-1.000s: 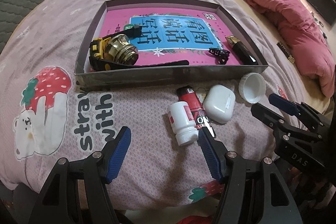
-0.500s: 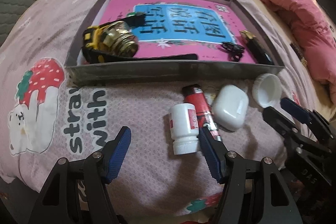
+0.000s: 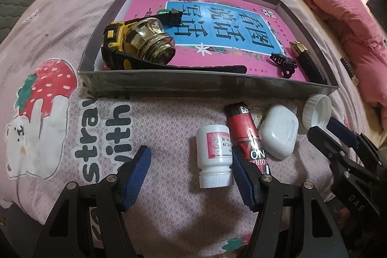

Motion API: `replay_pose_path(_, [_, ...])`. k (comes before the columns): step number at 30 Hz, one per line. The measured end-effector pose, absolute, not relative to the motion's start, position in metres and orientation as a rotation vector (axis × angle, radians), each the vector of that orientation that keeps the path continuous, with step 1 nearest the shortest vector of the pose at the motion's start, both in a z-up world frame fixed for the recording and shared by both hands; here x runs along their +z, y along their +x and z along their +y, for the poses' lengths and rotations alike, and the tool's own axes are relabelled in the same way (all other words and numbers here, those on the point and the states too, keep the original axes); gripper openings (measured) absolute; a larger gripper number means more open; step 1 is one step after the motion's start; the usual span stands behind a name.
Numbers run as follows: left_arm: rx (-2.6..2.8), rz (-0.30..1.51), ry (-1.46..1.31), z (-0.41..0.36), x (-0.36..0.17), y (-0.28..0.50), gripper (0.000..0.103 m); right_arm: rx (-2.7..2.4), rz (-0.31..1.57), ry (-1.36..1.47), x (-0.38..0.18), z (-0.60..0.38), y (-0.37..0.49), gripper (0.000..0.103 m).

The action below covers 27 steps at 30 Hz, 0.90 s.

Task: Organize rigid objects
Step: 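Close left gripper on white pill bottle while right gripper grasps white bottle cap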

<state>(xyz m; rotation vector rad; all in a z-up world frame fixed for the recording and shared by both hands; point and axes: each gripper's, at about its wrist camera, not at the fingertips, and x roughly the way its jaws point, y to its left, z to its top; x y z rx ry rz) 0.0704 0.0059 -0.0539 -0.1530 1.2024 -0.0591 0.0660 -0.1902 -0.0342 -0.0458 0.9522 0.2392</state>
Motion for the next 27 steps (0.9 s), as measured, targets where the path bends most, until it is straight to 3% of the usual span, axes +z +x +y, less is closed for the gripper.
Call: replay_pose_path(27, [-0.046,1.199,-0.151,0.004,-0.058,0.073,0.068,0.139,0.914,-0.22,-0.053,-0.172,0.08,0.056])
